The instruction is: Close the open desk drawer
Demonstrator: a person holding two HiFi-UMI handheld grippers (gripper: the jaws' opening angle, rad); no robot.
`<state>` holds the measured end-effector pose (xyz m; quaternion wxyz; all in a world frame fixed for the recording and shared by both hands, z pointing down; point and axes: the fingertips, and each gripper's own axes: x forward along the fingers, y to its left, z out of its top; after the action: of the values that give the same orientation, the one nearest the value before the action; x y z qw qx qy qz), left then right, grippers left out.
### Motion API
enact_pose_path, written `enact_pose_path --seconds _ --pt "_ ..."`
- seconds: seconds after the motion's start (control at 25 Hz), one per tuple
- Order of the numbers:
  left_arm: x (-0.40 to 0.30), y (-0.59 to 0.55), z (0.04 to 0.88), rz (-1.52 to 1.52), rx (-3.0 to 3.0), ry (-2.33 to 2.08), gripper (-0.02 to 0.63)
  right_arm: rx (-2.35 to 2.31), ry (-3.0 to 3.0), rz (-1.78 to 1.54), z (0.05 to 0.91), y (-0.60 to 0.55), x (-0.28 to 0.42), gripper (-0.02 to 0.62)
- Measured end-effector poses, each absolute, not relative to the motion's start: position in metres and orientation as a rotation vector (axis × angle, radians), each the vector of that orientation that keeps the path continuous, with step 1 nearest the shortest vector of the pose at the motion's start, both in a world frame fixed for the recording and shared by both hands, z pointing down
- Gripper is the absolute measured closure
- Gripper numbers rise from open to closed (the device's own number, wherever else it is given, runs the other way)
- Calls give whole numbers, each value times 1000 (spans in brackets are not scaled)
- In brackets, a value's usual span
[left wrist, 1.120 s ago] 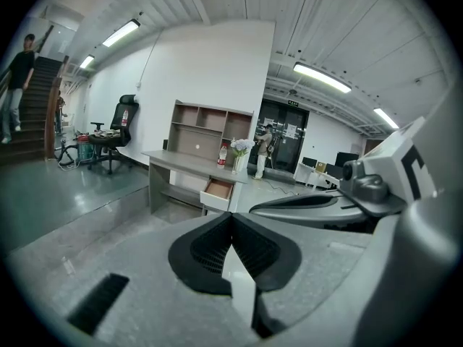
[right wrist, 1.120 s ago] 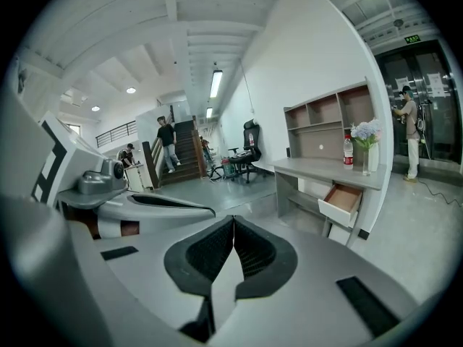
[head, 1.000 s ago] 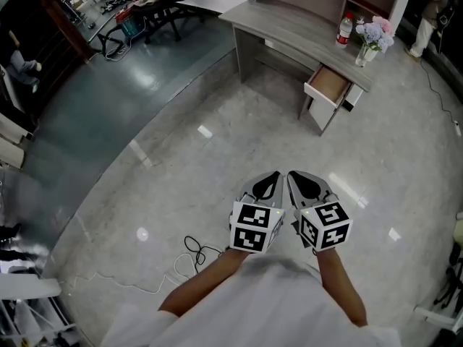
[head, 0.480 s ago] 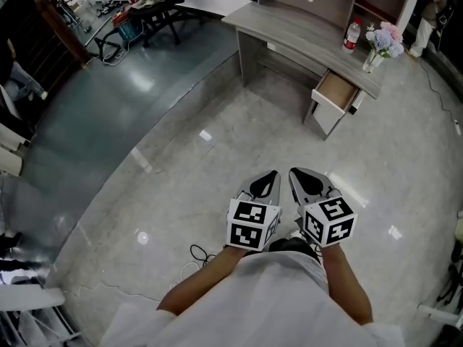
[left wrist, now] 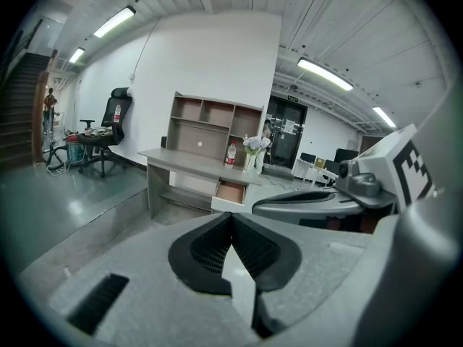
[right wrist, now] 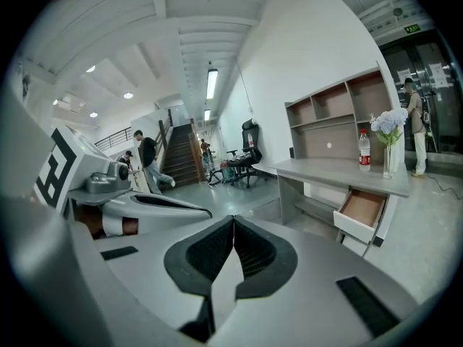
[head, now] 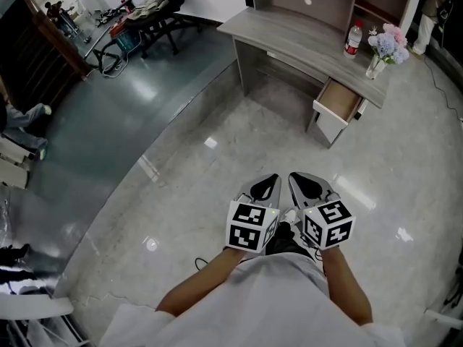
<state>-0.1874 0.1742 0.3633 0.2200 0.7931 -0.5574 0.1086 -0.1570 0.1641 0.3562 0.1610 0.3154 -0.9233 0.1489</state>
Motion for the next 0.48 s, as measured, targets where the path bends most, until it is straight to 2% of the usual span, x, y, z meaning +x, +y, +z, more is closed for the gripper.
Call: enact_pose_path --seconds 0.48 --pt "-160 51 359 398 2235 -1467 604 963 -2624 567 366 46 -131 594"
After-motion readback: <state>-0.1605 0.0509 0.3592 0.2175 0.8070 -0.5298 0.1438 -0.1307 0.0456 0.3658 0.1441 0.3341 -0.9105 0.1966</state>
